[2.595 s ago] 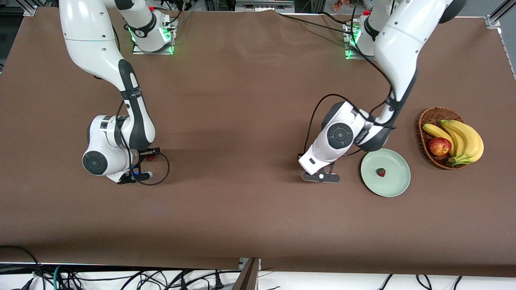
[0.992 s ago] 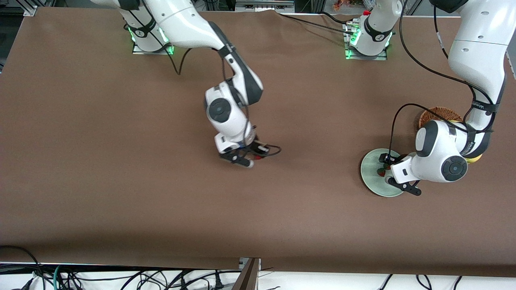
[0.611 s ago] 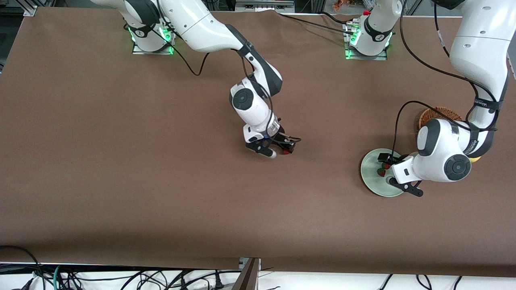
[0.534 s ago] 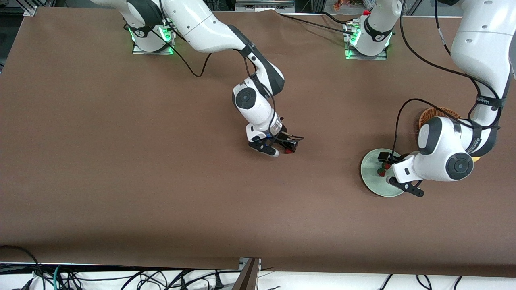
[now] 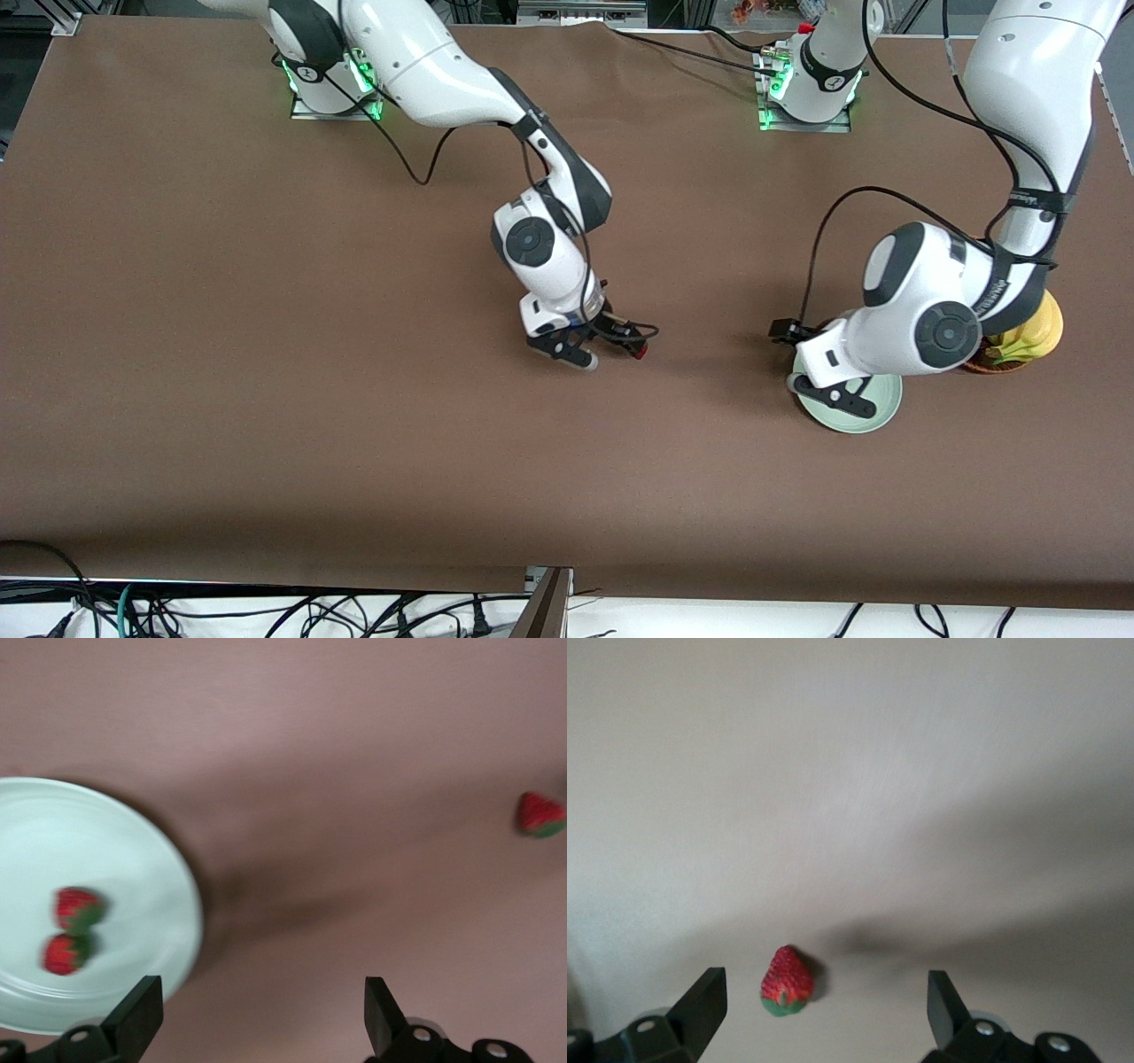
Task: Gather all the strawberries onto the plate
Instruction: 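Grasp the last strawberry with the left gripper while the right withdraws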
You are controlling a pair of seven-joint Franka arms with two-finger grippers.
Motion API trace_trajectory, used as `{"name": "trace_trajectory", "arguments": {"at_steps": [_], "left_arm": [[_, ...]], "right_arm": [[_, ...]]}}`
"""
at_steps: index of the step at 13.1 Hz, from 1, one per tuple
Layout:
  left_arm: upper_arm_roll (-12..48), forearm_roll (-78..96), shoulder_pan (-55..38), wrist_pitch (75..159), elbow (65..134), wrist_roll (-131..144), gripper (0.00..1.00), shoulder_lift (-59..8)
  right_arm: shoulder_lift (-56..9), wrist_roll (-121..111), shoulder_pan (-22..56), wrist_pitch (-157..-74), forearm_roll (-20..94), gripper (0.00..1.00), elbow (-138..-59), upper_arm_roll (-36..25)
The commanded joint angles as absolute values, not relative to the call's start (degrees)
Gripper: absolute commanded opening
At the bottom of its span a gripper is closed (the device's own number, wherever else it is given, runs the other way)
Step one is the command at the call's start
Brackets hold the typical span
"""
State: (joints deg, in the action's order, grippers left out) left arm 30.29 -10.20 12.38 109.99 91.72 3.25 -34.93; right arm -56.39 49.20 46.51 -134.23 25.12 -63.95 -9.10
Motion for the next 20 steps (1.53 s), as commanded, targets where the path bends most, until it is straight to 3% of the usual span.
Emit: {"name": "trace_trajectory", "arguments": {"at_steps": [1, 8, 11, 14, 15, 16, 17, 20], "left_arm": [[30.5, -10.2, 7.0, 111.6, 91.5, 14.5, 1.00, -36.6], [27.5, -9.9, -5.5, 131.5, 92.5, 39.4, 1.00, -44.3], [25.6, -9.9, -8.4, 136.7, 92.5, 41.6, 1.00, -45.7], [24.4, -9.9, -10.1, 140.3, 92.5, 44.0, 1.00, -47.3], [24.0, -10.0, -10.5, 140.3, 92.6, 44.0, 0.89, -47.3], [24.0, -10.0, -10.6, 140.3, 92.6, 44.0, 0.58, -47.2], [24.0, -10.0, -10.5, 140.2, 92.6, 44.0, 0.40, -47.2], [23.9, -10.0, -10.5, 140.1, 93.8, 44.0, 0.12, -47.1]], "right_arm": [[-50.9, 35.8, 39.7, -120.6, 24.0, 1.00, -63.4, -8.4], [-42.2, 10.8, 26.8, -92.8, 14.1, 1.00, -63.3, -11.1], [-37.7, 5.1, 21.2, -86.8, 12.1, 1.00, -64.0, -11.2], [-28.9, 4.9, 16.8, -84.0, 8.8, 1.00, -69.4, -9.2], [-26.5, 4.8, 13.7, -83.7, 6.7, 1.00, -71.4, -6.4], [-23.1, 4.7, 11.1, -83.5, 4.0, 1.00, -73.8, -3.4], [-19.8, 4.7, 9.7, -82.7, 1.0, 1.00, -76.2, -1.5], [-11.3, 5.1, 7.0, -80.2, -0.1, 1.00, -80.7, 1.0]]}}
